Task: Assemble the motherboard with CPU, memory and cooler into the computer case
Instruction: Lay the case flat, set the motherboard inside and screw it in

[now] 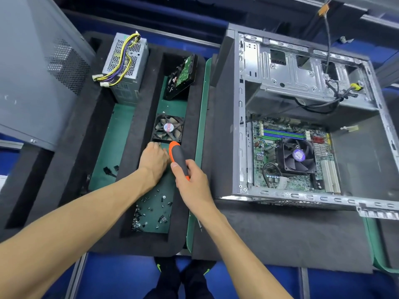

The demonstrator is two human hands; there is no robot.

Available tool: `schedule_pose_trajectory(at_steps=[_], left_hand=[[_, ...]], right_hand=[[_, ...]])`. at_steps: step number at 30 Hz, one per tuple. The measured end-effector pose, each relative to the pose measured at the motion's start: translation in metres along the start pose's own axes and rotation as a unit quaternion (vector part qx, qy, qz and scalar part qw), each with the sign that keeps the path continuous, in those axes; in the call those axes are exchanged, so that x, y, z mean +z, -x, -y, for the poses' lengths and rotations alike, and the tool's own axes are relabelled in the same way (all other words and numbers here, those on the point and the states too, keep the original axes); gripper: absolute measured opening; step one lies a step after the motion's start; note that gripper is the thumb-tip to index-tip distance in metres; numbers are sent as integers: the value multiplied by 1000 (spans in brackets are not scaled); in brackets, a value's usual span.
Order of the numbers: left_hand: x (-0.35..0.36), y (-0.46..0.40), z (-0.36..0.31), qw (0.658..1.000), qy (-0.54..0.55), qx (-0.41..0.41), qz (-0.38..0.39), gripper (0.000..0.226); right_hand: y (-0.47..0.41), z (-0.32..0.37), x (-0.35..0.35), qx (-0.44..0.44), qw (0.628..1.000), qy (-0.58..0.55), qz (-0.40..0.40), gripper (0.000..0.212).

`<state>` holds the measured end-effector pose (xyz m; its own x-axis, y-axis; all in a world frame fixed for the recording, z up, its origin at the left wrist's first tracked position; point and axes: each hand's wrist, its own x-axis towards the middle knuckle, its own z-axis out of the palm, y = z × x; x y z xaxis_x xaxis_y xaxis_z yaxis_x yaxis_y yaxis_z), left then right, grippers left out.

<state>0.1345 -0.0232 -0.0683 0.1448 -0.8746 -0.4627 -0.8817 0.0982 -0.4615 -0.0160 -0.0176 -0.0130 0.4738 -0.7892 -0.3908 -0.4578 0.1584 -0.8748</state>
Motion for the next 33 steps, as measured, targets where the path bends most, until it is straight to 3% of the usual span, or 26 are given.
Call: schedule_pose_trajectory(at_steps=[8, 10, 12, 15, 17, 20, 22, 25, 27, 29, 33], left_hand=[[-10, 7, 5, 1000, 14, 8, 7, 20], [-14, 11, 4, 997, 73, -6, 4, 20], [-21, 19, 6, 978, 205, -31, 3, 21], [-34, 35, 17, 884, 463, -61, -30, 13], [-42, 44, 27, 827, 551, -100, -51, 25], [-57, 57, 36, 752, 635, -153, -83, 40], [-64, 65, 40, 678, 705, -178, -105, 44], [-78, 81, 48, 606, 772, -154, -115, 51], [-86, 91, 53, 539, 824, -125, -122, 39], [-94, 96, 58, 453, 878, -91, -123, 10], [-123, 103, 65, 342, 927, -68, -139, 18]], right_hand=[[5, 3, 1, 12, 1000, -6, 2, 33], [6, 5, -1, 11, 1000, -7, -1, 33], [8, 8, -2, 8, 1000, -11, -5, 34], [10, 17, 0, -1, 1000, -30, -6, 39], [14, 29, 1, -4, 998, -55, 1, 40], [20, 50, 0, -53, 998, -44, 4, 38], [25, 67, -4, -108, 994, -12, -5, 40], [33, 99, -13, -174, 984, -3, -33, 41], [39, 119, -23, -198, 979, -22, -49, 40], [46, 134, -37, -201, 977, -53, -55, 35], [60, 154, -77, -191, 961, -197, -43, 29]])
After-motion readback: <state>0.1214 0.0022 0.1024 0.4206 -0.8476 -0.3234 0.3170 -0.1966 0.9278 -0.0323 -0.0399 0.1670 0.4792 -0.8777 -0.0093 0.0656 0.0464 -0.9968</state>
